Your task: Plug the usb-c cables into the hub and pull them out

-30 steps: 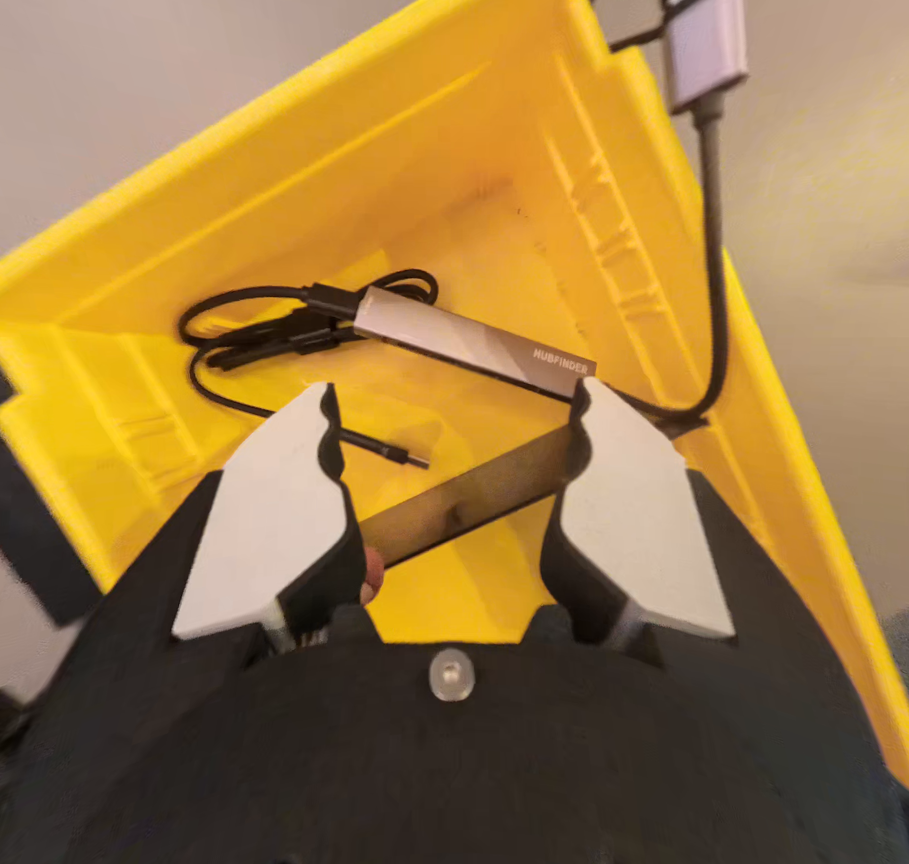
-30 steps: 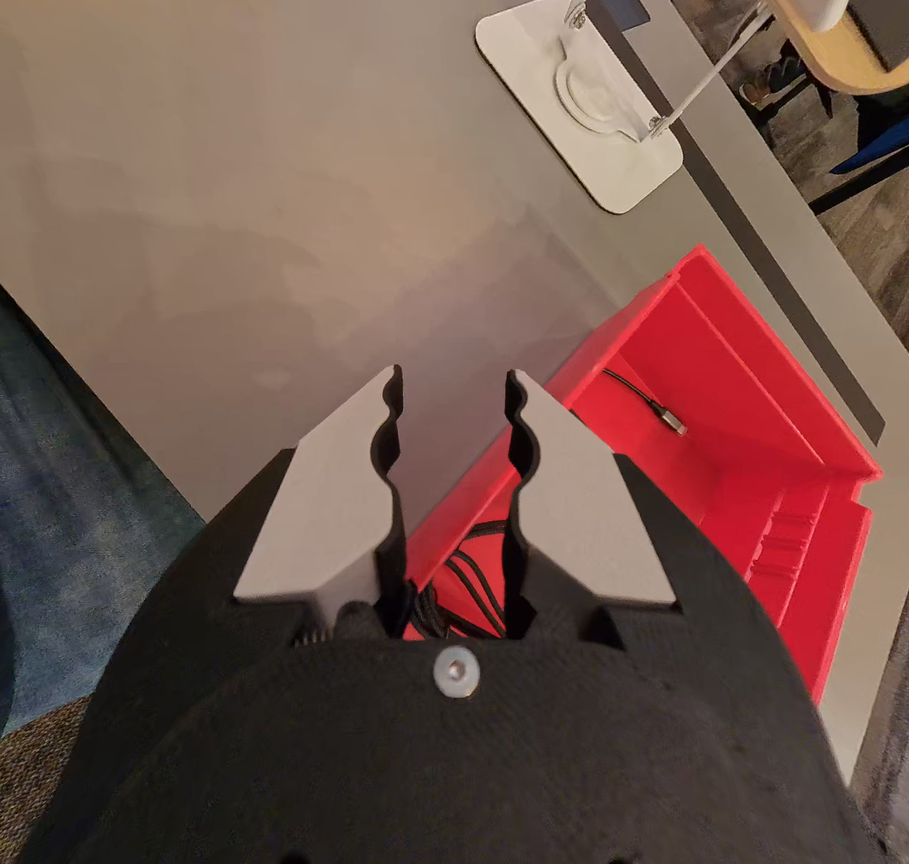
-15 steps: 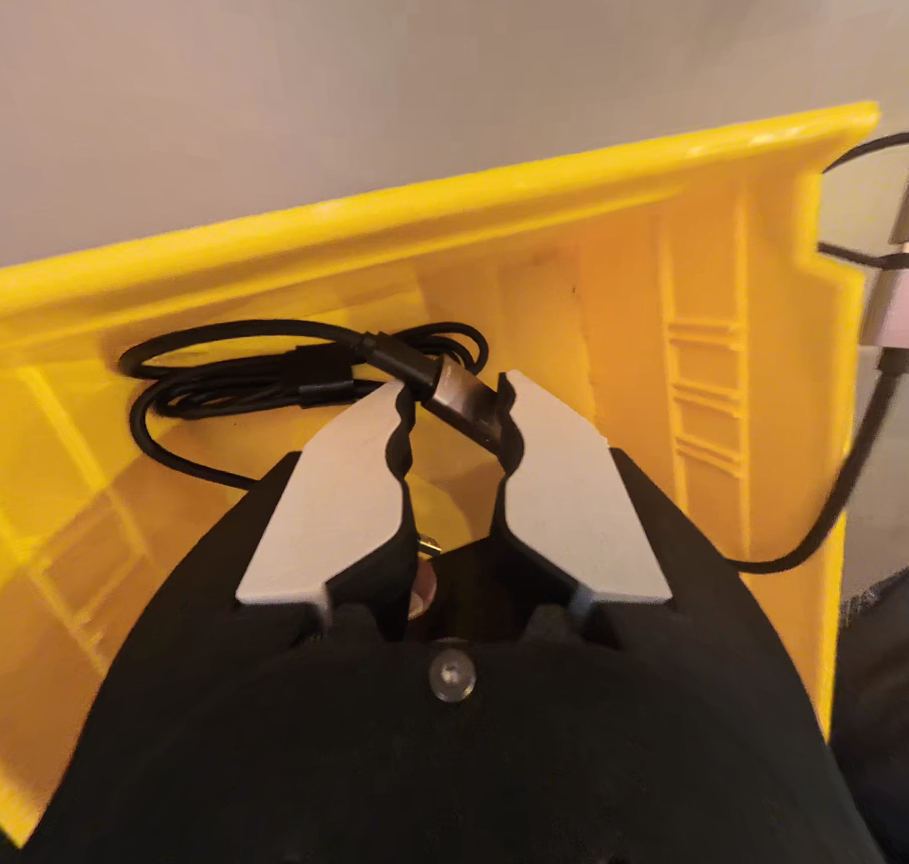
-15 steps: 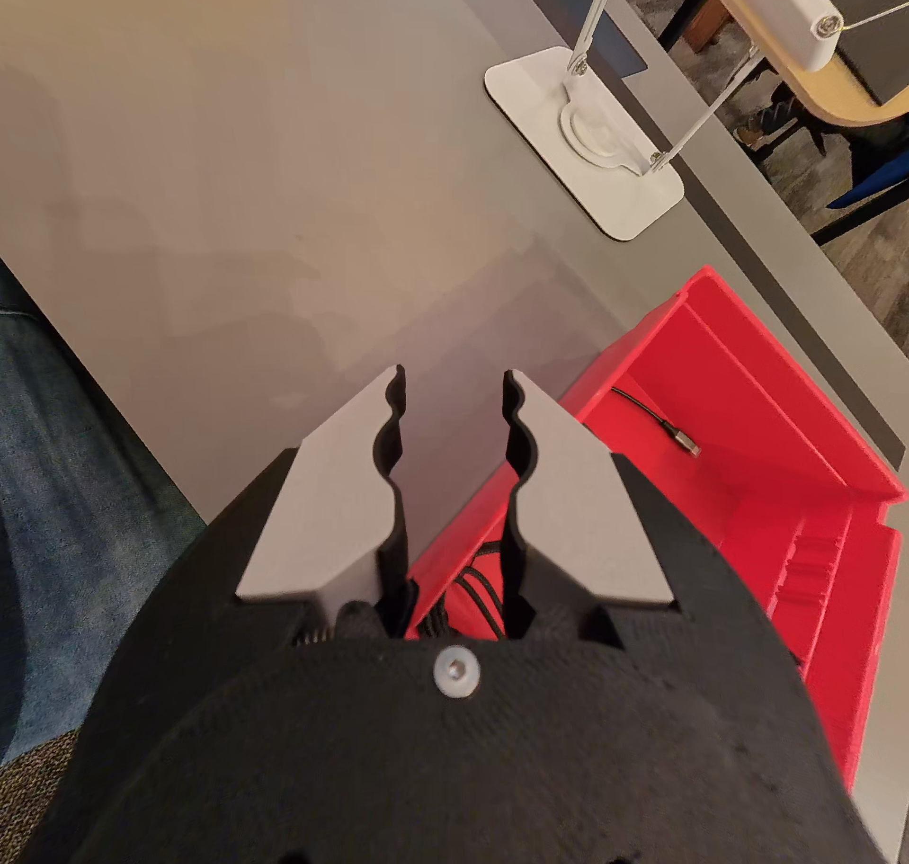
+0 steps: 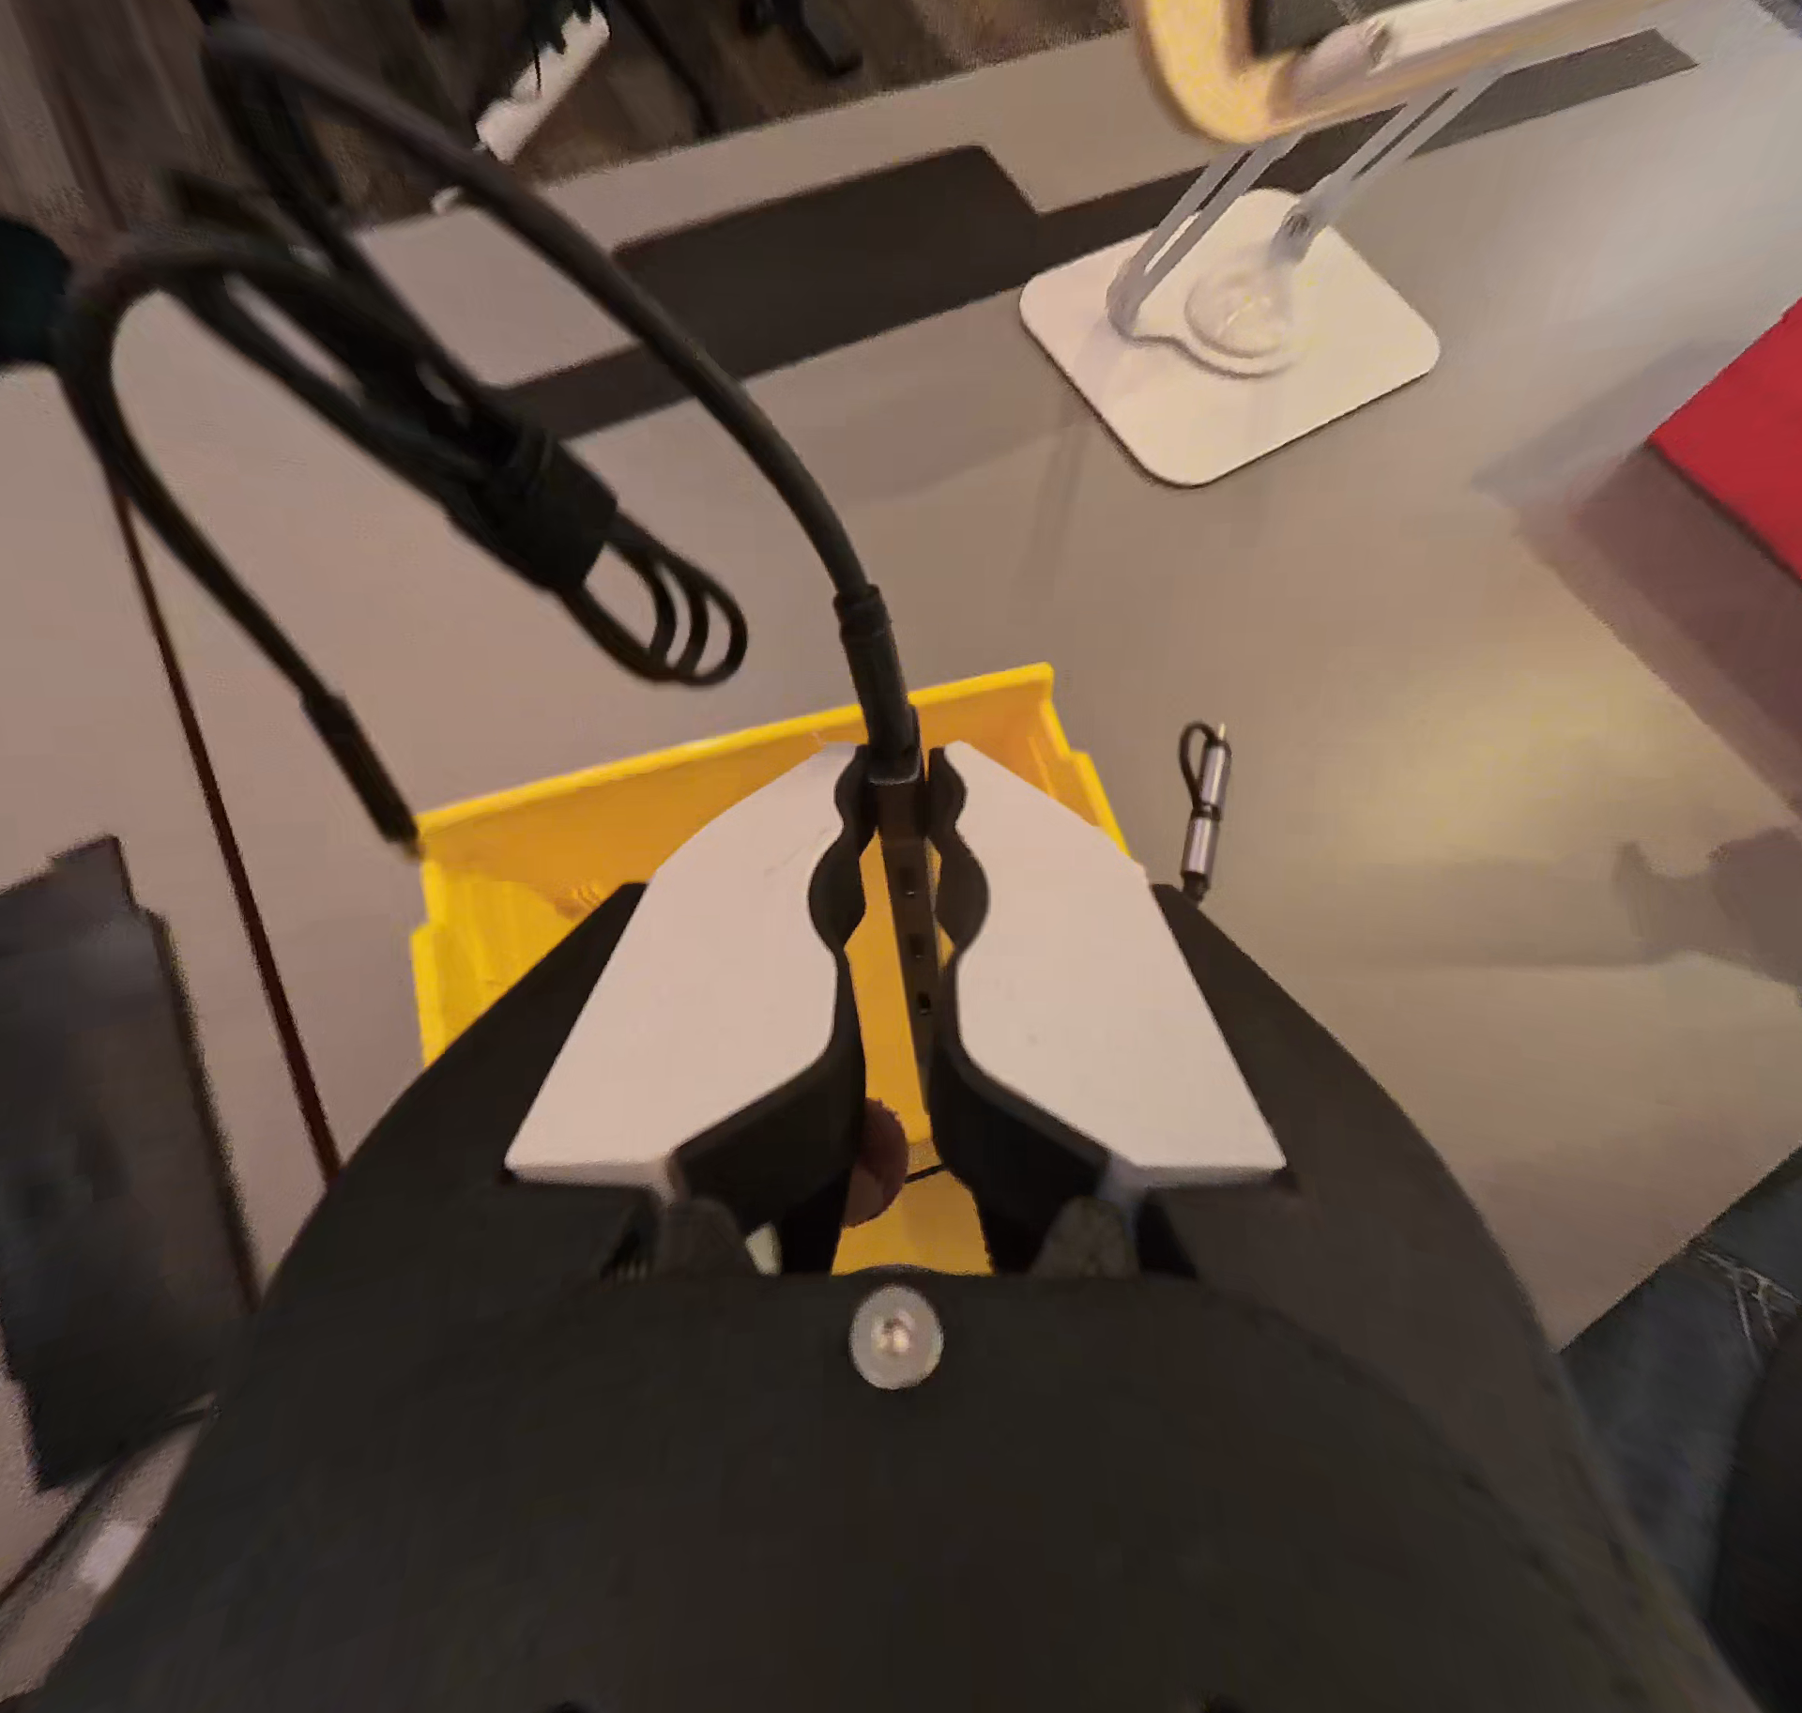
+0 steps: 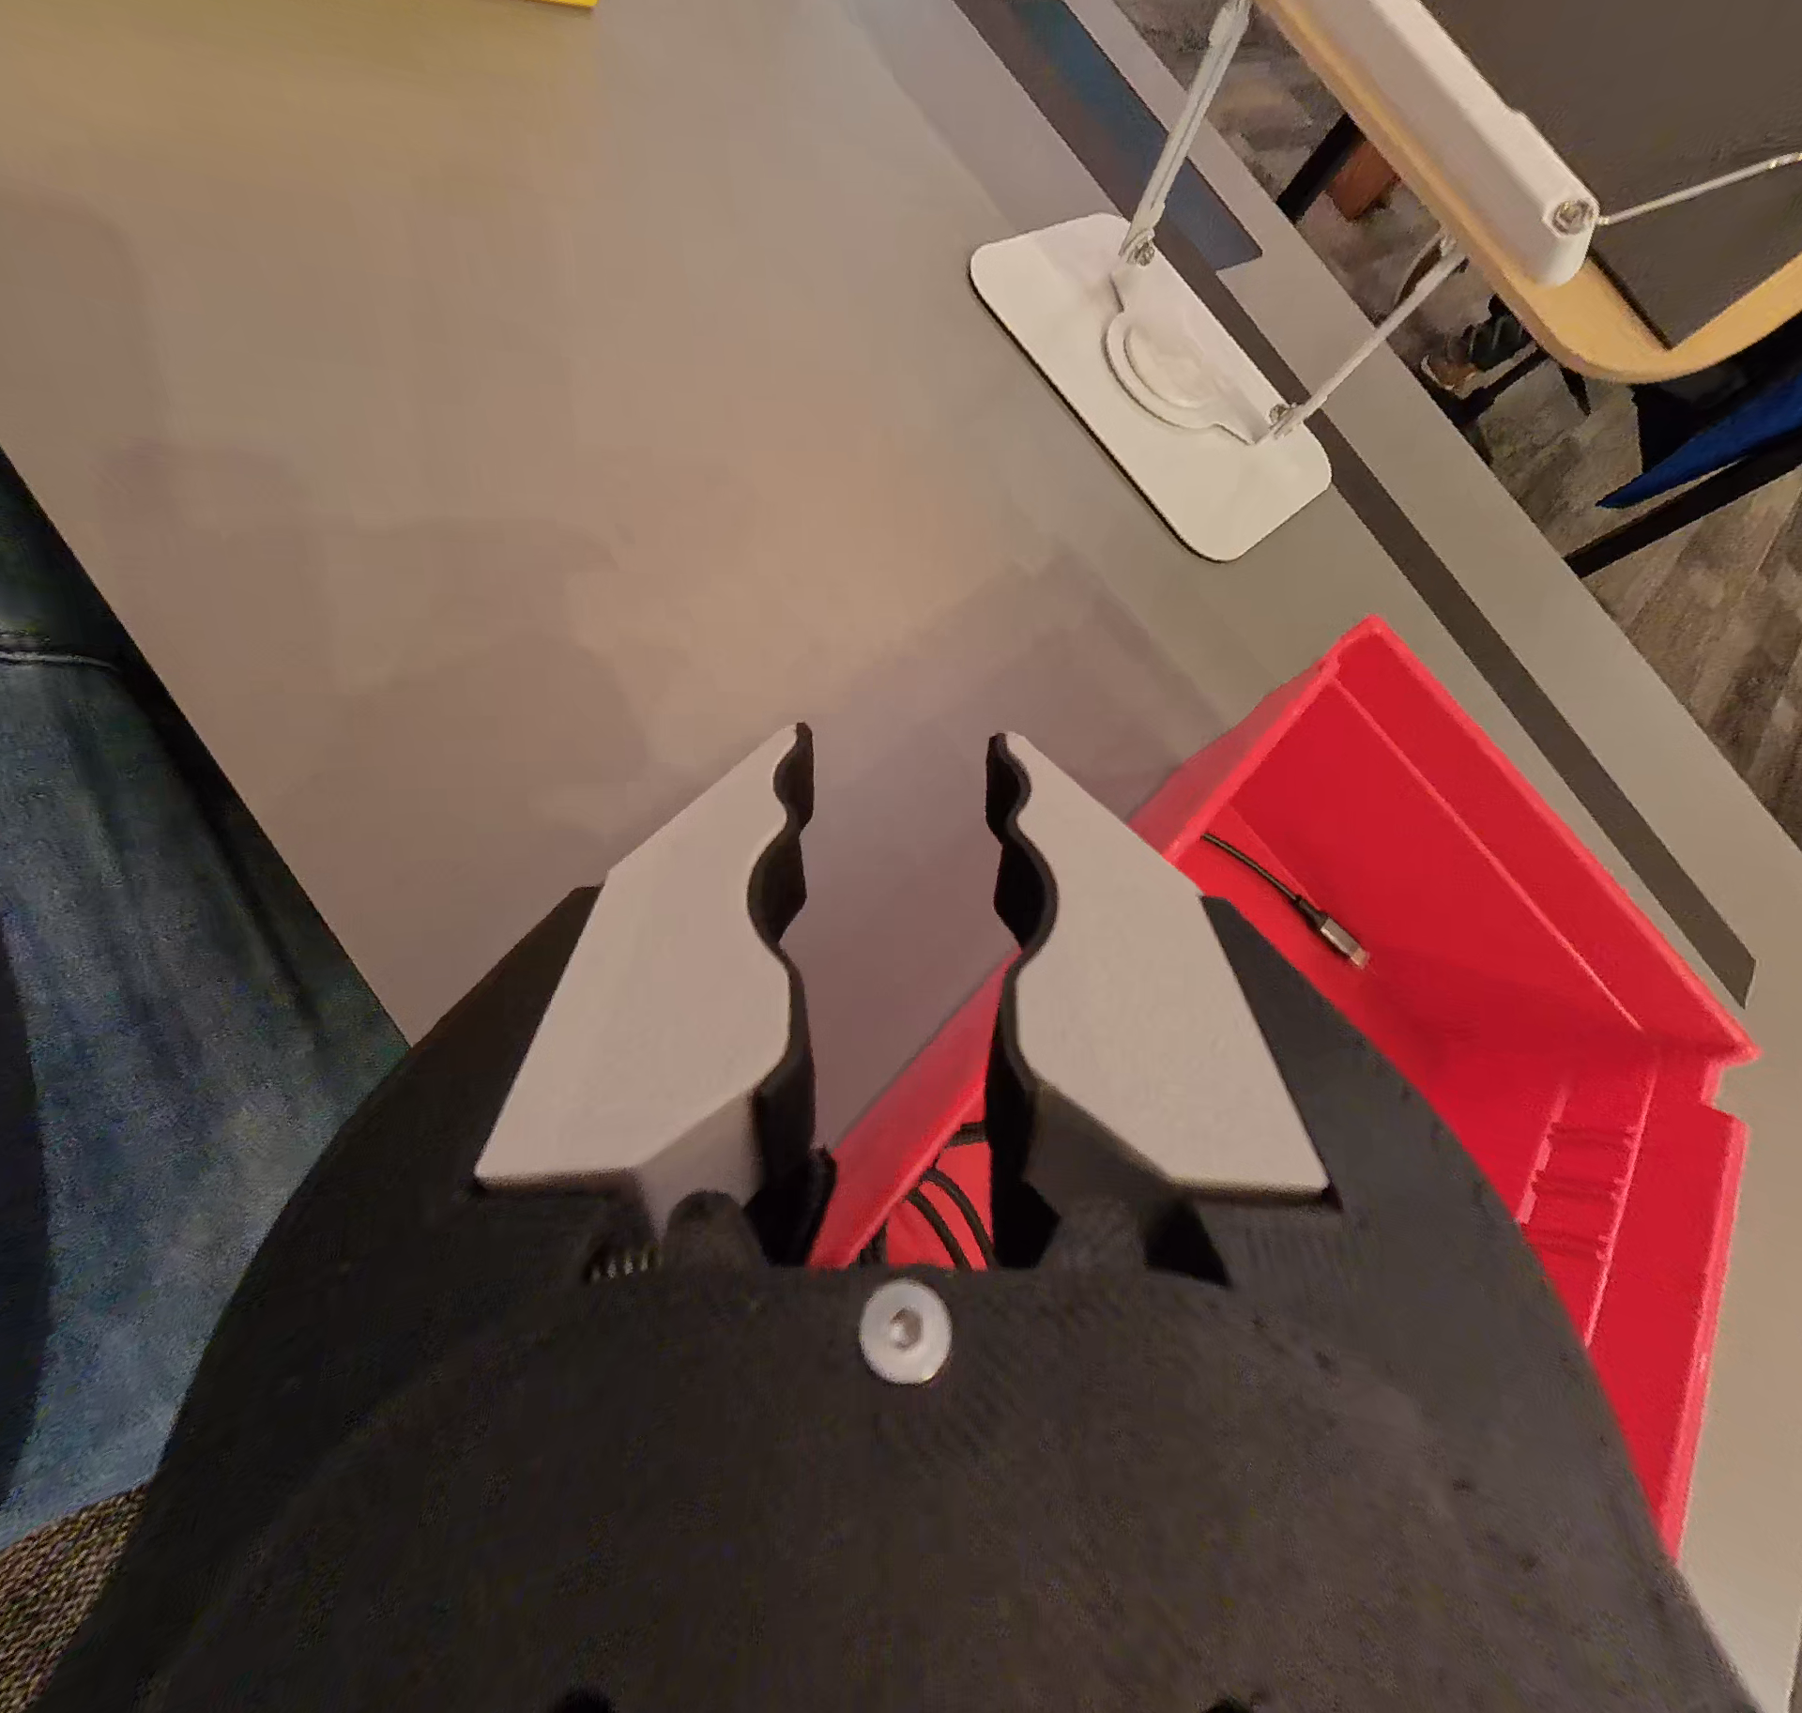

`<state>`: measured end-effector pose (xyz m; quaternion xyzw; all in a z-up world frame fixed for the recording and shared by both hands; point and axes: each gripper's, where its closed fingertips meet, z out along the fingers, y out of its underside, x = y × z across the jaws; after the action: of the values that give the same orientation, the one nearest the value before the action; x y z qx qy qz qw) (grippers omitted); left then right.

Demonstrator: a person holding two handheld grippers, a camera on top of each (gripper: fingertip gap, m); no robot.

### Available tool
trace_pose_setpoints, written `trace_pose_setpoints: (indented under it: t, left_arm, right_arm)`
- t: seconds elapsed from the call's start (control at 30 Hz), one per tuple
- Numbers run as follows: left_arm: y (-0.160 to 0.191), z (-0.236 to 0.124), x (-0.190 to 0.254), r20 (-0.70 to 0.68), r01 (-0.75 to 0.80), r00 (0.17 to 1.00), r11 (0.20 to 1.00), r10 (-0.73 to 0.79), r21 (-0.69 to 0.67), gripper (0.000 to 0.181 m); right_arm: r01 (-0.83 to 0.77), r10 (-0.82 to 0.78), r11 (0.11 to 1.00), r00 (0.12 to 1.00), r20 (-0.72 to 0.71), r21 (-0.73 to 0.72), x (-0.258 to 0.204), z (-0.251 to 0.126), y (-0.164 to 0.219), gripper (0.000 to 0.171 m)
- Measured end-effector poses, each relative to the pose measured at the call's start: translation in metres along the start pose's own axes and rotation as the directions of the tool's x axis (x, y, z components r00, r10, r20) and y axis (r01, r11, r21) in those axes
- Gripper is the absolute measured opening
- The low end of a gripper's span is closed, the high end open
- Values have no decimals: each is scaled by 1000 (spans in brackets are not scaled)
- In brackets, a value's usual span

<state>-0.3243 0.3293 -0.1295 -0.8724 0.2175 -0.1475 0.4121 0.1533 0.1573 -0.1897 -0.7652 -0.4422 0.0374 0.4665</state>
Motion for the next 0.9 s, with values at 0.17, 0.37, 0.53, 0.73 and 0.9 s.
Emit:
trace_pose_setpoints:
  t: [0.17, 0.37, 0.53, 0.73, 0.9]
  left_arm:
    - [-40, -32, 35, -2, -146, 989, 985, 146, 95, 9]
    - [-79, -48, 109, -45, -357, 928, 919, 369, 170, 9]
    - [-92, -40, 188, -179, -483, 837, 852, 517, 203, 9]
    - [-63, -2, 276, -419, -626, 643, 755, 641, 195, 9]
    - [-24, 42, 317, -543, -693, 534, 703, 648, 158, 9]
  right_arm:
    - [30, -30, 999, 1000, 3, 35, -5, -2, -19, 33]
    - [54, -60, 988, 997, 38, 142, -19, -8, -60, 32]
    - [55, -77, 957, 995, 67, 286, -31, -14, -108, 33]
    - [-20, -47, 878, 991, 128, 478, -36, -14, -165, 31]
    - [-37, -55, 861, 985, 166, 507, -33, 9, -173, 29]
